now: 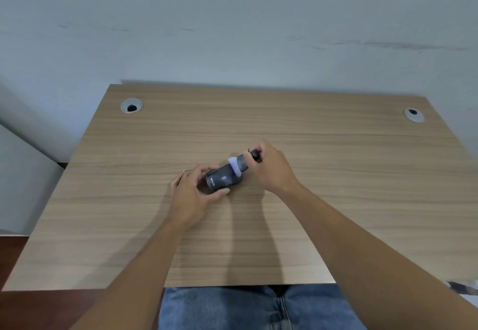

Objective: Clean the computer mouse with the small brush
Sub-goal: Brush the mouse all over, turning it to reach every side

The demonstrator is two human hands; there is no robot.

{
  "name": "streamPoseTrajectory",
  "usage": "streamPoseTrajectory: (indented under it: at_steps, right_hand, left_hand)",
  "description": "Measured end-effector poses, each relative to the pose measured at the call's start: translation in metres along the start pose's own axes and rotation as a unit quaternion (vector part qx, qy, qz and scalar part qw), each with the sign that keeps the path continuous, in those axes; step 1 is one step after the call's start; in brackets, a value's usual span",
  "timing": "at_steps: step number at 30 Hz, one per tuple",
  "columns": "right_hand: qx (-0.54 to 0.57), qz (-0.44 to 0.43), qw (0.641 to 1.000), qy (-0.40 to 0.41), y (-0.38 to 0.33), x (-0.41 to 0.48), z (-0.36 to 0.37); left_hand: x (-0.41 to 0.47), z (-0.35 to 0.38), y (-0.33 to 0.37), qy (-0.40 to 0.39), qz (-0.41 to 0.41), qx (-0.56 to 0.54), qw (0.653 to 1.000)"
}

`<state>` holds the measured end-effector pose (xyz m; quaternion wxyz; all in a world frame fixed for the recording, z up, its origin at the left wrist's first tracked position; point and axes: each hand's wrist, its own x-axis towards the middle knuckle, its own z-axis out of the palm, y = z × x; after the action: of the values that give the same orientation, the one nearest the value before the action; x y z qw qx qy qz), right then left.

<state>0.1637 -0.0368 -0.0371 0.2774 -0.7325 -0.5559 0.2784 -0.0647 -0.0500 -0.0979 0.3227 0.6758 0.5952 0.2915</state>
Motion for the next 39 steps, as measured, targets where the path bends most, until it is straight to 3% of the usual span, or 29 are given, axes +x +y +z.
streamPoseTrajectory:
  at_steps: [3, 9, 16, 22, 29, 33, 36, 39]
  right_hand:
    - [-0.013, 0.024, 1.0, -0.011, 0.013, -0.001, 0.001]
    - [0.047, -0.001, 0.998, 0.041, -0.008, -0.008, 0.0]
    - [0.06, -0.03, 0.997, 0.025, -0.035, -0.011, 0.005]
    - [0.033, -0.087, 0.995, -0.042, -0.057, -0.014, 0.014]
    - [0.011, 0.008, 0.999, 0.038, -0.027, 0.002, -0.002]
    - [-0.003, 0.023, 0.999, 0.03, -0.016, -0.001, -0.004]
    - [0.069, -0.012, 0.995, 0.065, -0.028, -0.013, 0.001]
    - [0.06, -0.093, 0.993, 0.052, -0.045, -0.022, 0.013]
  left_hand:
    - [-0.001, -0.002, 0.001, -0.005, 0.001, -0.01, 1.0]
    - [0.0, 0.0, 0.0, 0.0, -0.006, -0.067, 0.998]
    - [0.0, 0.001, 0.003, 0.02, -0.002, -0.098, 0.995]
    - [0.002, 0.0, -0.001, 0.014, -0.047, -0.132, 0.99]
    - [0.003, -0.003, -0.006, -0.008, -0.046, -0.109, 0.993]
    - [0.004, -0.002, -0.005, -0.005, -0.031, -0.109, 0.994]
    - [0.005, -0.003, -0.008, -0.008, -0.03, -0.1, 0.994]
    - [0.006, -0.004, -0.007, -0.012, -0.021, -0.099, 0.995]
